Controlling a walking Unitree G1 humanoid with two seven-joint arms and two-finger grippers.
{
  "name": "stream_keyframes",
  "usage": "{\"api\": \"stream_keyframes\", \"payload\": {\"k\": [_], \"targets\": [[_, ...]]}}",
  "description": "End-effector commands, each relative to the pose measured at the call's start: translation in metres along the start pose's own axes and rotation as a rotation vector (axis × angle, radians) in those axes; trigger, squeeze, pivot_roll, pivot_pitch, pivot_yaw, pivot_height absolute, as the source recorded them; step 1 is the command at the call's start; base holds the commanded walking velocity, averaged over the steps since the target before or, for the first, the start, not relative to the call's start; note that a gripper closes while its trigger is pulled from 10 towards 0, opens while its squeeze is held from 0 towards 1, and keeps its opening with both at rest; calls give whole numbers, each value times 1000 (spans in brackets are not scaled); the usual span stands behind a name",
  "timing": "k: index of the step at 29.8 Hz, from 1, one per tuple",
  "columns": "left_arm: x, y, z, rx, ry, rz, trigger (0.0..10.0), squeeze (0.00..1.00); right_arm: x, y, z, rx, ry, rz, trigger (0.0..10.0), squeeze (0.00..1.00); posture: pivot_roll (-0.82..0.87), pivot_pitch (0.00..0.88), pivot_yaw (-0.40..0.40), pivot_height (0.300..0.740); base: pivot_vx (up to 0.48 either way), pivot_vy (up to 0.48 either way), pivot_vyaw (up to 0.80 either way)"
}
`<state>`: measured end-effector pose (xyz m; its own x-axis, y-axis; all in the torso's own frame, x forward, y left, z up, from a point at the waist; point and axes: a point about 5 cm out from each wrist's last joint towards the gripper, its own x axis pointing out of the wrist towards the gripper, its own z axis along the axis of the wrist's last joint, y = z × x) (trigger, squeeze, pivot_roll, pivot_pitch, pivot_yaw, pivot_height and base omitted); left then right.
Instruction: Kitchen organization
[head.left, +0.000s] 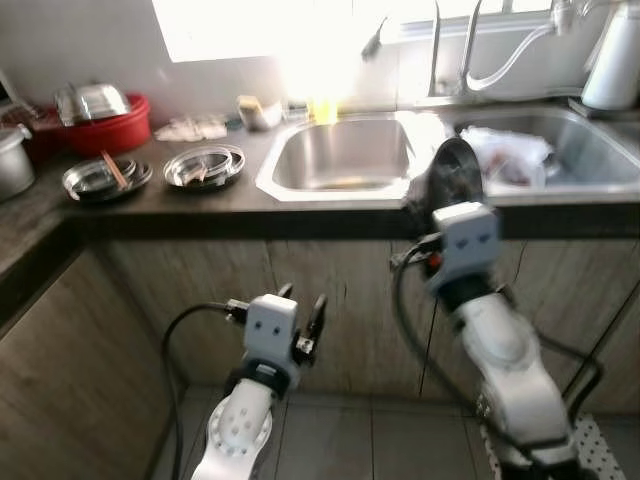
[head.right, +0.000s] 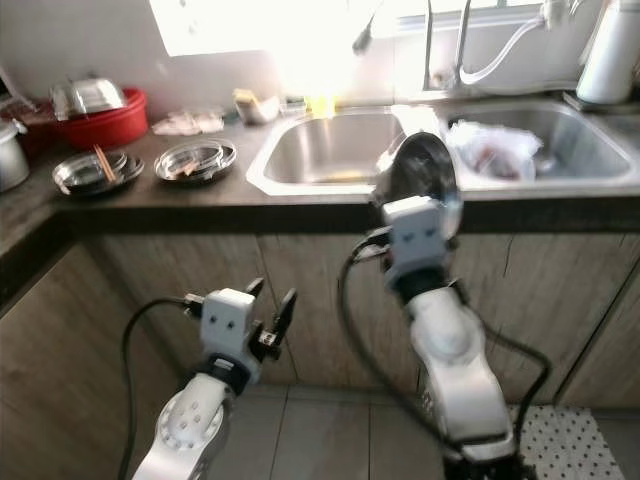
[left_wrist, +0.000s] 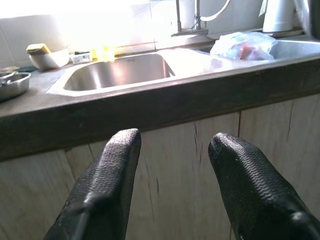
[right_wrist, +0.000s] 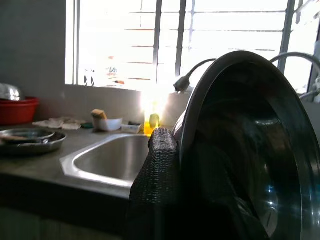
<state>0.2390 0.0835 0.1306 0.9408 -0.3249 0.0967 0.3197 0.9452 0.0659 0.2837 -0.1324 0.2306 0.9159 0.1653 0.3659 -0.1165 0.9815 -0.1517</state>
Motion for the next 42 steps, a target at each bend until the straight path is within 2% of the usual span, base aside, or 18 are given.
{"api": "stream_keyframes", "payload": {"k": [1,7,12,20,31,42], "targets": [[0,7,1,20,1,18,10000,0,6,7,13,16,-52,34,10000,0,15,10,31,740,281,0,0],[0,6,1,19,-1,14,10000,0,18,-2,27,-44,-126,52,10000,0,15,11,31,740,313,0,0],[0,6,1,20,-4,14,10000,0,19,-2,28,-50,-133,58,10000,0,20,6,26,740,286,0,0],[1,6,2,19,-10,9,10000,0,16,4,22,-42,-110,82,10000,0,15,0,29,740,357,0,0],[1,5,1,17,-12,-4,10000,0,10,8,8,-61,-26,137,10000,0,10,0,31,740,461,0,0],[2,4,2,14,-14,-2,10000,0,13,5,6,-84,-5,154,10000,0,11,3,29,740,480,0,0]]}}
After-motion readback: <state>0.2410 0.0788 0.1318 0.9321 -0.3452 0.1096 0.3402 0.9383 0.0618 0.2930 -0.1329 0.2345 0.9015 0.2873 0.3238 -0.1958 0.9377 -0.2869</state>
